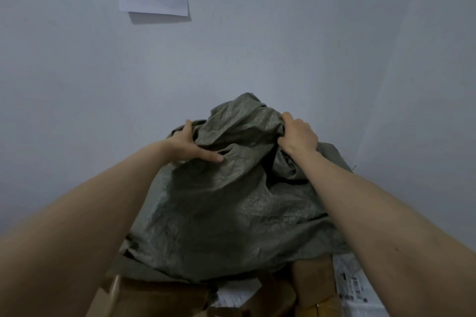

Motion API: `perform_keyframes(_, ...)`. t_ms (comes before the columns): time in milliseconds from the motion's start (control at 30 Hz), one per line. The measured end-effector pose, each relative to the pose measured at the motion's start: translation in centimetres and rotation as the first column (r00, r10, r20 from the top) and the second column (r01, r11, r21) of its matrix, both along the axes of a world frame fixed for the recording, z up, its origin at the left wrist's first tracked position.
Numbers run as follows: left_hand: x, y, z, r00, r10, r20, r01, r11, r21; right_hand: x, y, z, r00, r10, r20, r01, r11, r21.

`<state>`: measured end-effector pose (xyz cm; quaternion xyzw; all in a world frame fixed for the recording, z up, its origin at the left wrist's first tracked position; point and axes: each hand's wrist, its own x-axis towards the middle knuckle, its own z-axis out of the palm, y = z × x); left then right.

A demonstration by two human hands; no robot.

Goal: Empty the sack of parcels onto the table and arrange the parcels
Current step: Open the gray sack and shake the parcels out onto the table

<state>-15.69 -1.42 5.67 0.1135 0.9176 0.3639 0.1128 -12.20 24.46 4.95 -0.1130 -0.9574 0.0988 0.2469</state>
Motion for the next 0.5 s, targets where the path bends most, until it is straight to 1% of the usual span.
perform_keyframes(100,0.8,-2.6,-2.2,0.971,0.012,0.238,0.023,0.990,-0.143,-0.2,-0.6,-0.6,1.000,-0.012,-0.001,0.012,0.999,-0.034)
perform_keyframes(133,1.1,-3.2,-2.9,0.957,0.015,0.290,0.049,0.976,-0.211,-0.2,-0.8,-0.6,1.000,-0.016,-0.003,0.015,0.999,-0.048)
perform_keyframes(167,1.1,-3.7,-3.7,0.953,0.023,0.303,0.068,0.956,-0.286,-0.3,-0.9,-0.6,1.000,-0.017,-0.006,0.016,0.998,-0.061)
perform_keyframes(233,0.9,-4.1,-4.6,0.972,0.046,0.232,0.048,0.921,-0.385,-0.4,-1.2,-0.3,1.000,-0.012,-0.016,0.011,0.997,-0.075)
perform_keyframes(267,0.6,-4.1,-4.7,0.984,0.050,0.171,0.024,0.915,-0.402,-0.5,-1.3,-0.2,1.000,-0.008,-0.022,0.007,0.997,-0.082)
perform_keyframes(333,0.4,-3.6,-4.4,0.999,0.035,0.022,-0.024,0.917,-0.398,-0.5,-1.3,0.2,0.999,-0.009,-0.033,0.006,0.994,-0.109)
perform_keyframes(400,0.4,-2.7,-3.6,0.992,0.038,-0.118,-0.080,0.923,-0.376,-0.5,-1.0,0.7,0.999,-0.025,-0.041,0.019,0.990,-0.143)
perform_keyframes(500,0.6,-1.6,-2.3,0.961,0.082,-0.263,-0.164,0.938,-0.305,-0.4,-0.1,1.7,0.996,-0.052,-0.068,0.037,0.978,-0.204)
